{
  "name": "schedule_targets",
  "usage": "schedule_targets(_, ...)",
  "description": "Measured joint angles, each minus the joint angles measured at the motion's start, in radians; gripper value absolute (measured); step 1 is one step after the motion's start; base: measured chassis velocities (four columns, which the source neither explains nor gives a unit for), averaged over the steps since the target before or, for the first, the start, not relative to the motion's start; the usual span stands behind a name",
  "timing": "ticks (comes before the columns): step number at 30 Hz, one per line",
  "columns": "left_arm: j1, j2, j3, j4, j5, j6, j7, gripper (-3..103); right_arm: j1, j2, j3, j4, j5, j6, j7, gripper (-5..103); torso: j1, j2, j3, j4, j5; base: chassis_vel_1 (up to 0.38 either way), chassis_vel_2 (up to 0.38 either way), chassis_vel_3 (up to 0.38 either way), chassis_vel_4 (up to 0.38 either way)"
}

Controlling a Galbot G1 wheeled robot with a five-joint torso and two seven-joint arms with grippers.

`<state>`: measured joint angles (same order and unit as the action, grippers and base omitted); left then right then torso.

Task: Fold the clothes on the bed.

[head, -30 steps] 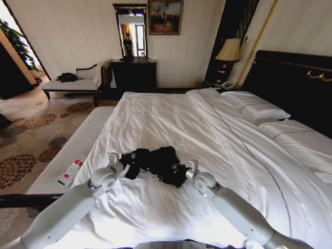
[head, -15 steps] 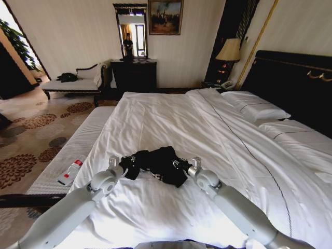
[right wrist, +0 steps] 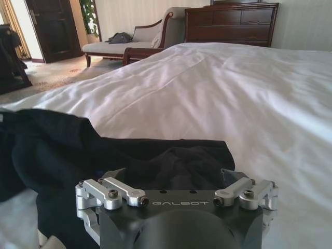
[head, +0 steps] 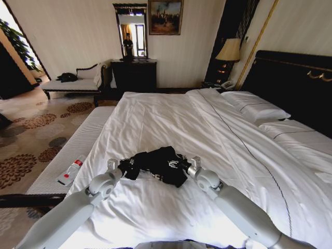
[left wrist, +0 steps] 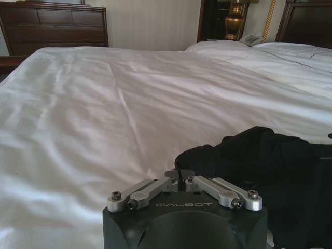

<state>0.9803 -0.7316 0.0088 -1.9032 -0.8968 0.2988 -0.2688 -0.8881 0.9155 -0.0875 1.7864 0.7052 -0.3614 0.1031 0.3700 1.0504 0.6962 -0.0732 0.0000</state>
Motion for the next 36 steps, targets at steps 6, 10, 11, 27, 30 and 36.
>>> schedule_targets(6,0.008,0.003,0.001,0.0,0.0,0.0,0.001,1,-0.022,-0.016,0.033,0.058,-0.033,0.001,-0.004,100,0.0,0.0,0.0,0.0,-0.0002,0.0,0.0,0.0,0.0)
schedule_targets(10,0.019,0.017,0.001,0.0,0.001,0.0,0.008,1,-0.054,-0.03,0.066,0.093,-0.035,-0.01,-0.01,100,0.0,0.0,0.0,-0.0002,-0.0001,0.0,0.0,0.0,0.0)
schedule_targets(11,0.021,0.019,0.001,0.001,0.002,0.0,0.009,1,-0.062,-0.032,0.071,0.093,-0.04,-0.012,-0.013,100,0.0,0.0,0.0,-0.0001,-0.0001,0.0,0.0,0.0,0.0)
schedule_targets(27,0.146,0.056,-0.076,-0.036,0.036,-0.015,0.041,1,-0.102,-0.028,0.068,0.087,-0.047,-0.027,-0.026,100,0.0,0.0,0.0,0.0002,-0.0001,0.0,0.0,0.0,0.0)
schedule_targets(30,0.17,0.054,-0.08,-0.044,0.05,-0.018,0.042,1,-0.105,-0.028,0.059,0.093,-0.058,-0.027,-0.029,100,0.0,0.0,0.0,0.0,0.0,0.0,0.0,0.0,0.0)
schedule_targets(36,0.196,0.039,-0.074,-0.045,0.087,-0.029,0.048,1,-0.108,-0.034,0.051,0.118,-0.099,-0.014,-0.051,100,0.0,0.0,0.0,0.0,-0.0001,0.0,0.0,0.0,0.0)
